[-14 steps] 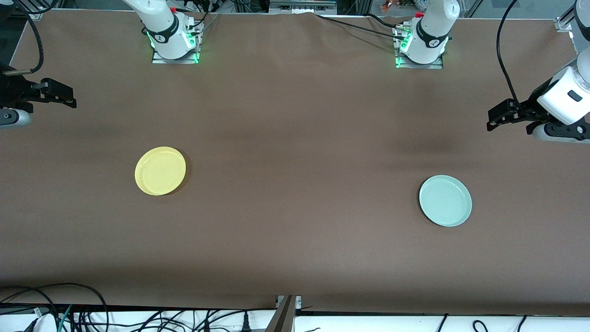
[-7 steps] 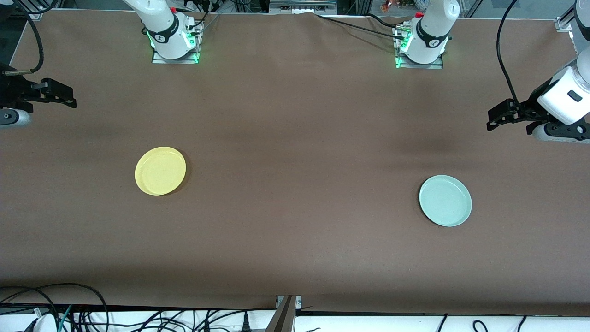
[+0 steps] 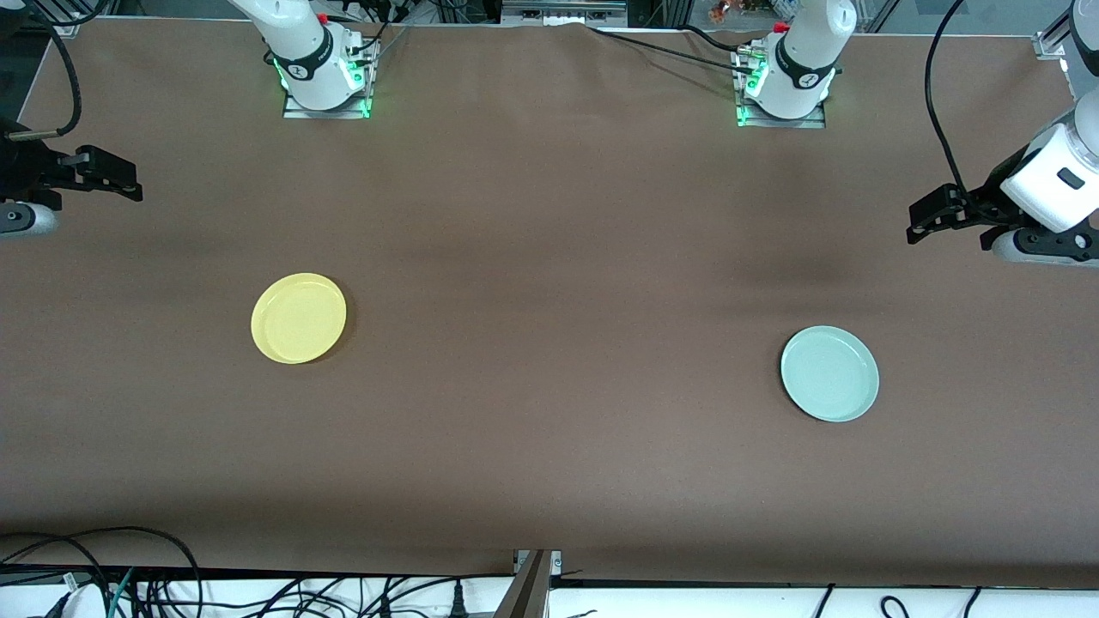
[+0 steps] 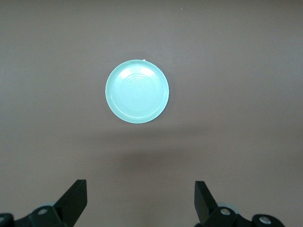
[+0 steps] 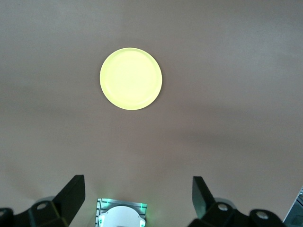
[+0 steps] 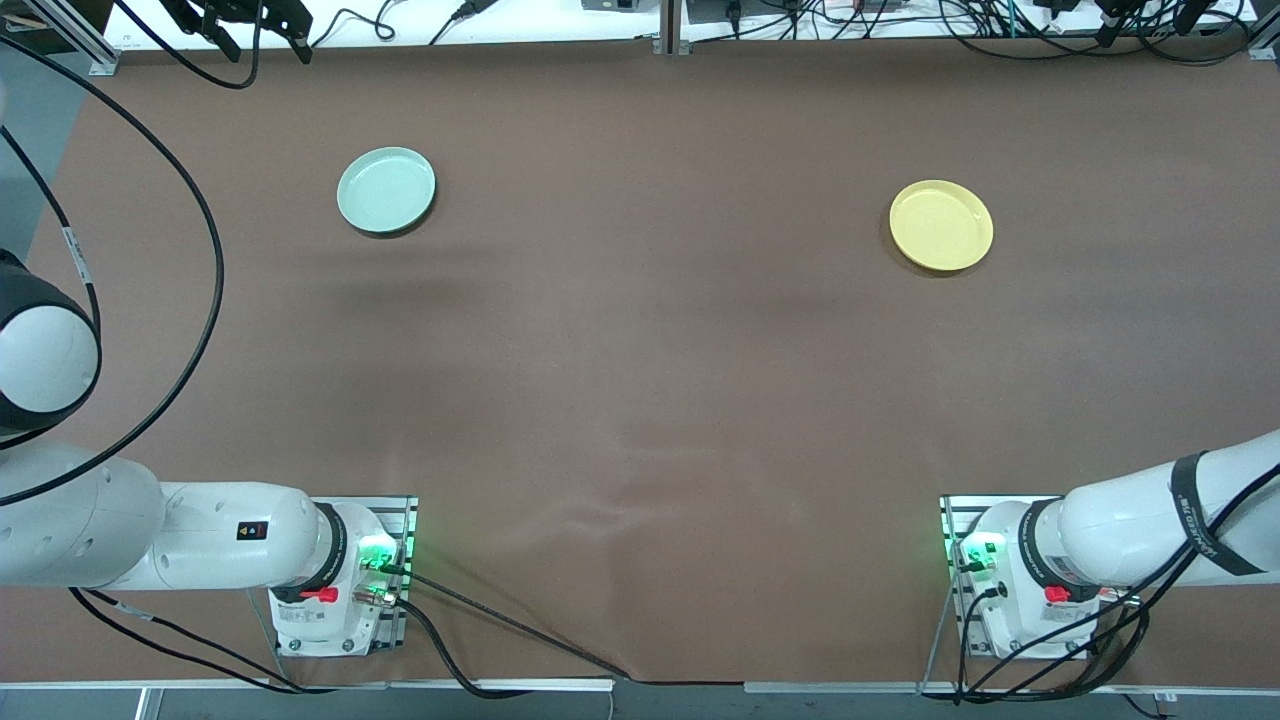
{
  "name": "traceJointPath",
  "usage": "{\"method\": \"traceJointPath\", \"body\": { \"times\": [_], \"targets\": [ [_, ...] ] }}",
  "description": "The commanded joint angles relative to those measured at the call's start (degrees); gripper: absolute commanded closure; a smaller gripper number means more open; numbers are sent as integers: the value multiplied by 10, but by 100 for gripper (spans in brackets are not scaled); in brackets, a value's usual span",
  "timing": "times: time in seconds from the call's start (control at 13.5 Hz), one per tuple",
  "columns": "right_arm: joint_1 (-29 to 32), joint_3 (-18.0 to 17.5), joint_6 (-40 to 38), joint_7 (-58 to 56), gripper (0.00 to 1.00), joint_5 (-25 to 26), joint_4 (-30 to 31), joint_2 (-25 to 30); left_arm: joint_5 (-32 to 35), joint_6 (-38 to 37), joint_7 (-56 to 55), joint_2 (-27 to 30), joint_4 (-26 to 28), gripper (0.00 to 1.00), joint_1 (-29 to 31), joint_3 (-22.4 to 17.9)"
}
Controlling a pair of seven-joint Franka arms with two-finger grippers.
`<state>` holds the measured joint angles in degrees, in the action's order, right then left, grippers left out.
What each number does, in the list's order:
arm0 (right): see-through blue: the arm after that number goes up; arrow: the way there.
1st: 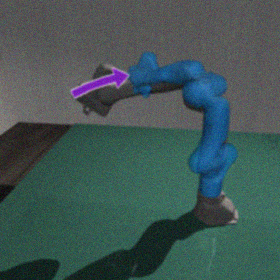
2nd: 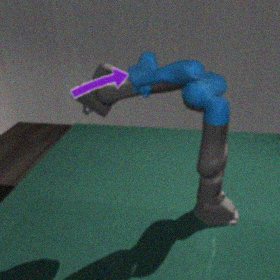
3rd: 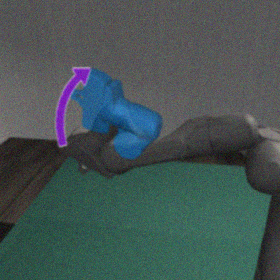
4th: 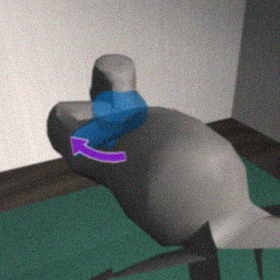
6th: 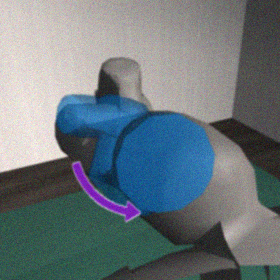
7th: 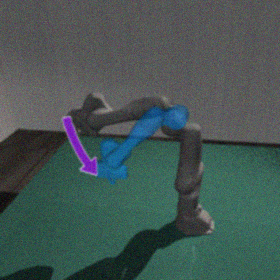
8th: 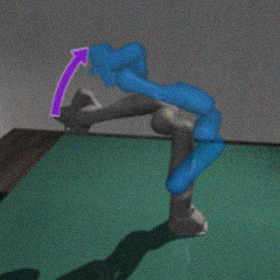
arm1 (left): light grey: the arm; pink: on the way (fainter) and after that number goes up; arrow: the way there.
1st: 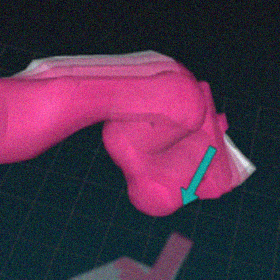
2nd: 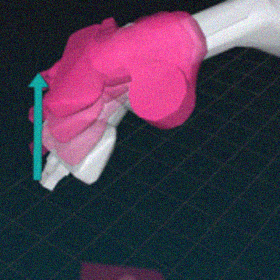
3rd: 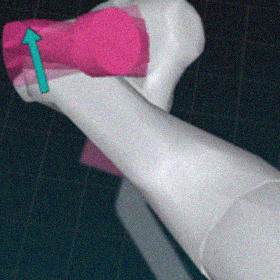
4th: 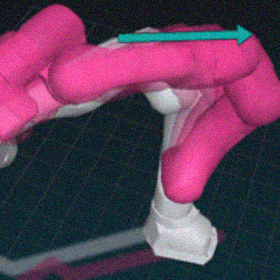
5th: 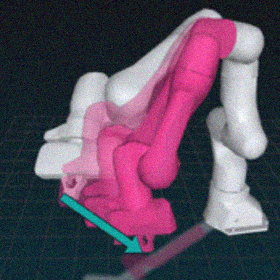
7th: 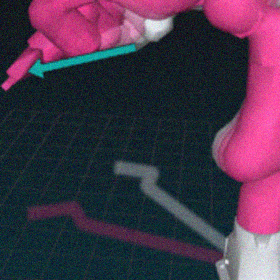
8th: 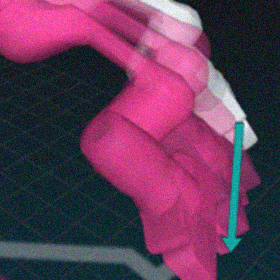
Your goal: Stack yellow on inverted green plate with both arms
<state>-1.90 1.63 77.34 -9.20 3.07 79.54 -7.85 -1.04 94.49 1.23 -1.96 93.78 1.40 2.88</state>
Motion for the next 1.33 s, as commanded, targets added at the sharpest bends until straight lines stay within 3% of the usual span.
{"method": "traceJointPath", "body": {
  "times": [0.0, 0.89, 1.26],
  "targets": [
    [1, 0, 0, 6, 0, -3, -3, 0, -7, -8, -3, -6, -15, 0, 3, 1],
    [5, 2, 1, -2, 0, -8, -3, -13, -3, -4, 5, -37, -29, 0, 4, -4],
    [5, 3, 0, -3, 0, -7, -3, -15, -2, -3, 6, -111, -39, 0, 29, -4]
  ]
}}
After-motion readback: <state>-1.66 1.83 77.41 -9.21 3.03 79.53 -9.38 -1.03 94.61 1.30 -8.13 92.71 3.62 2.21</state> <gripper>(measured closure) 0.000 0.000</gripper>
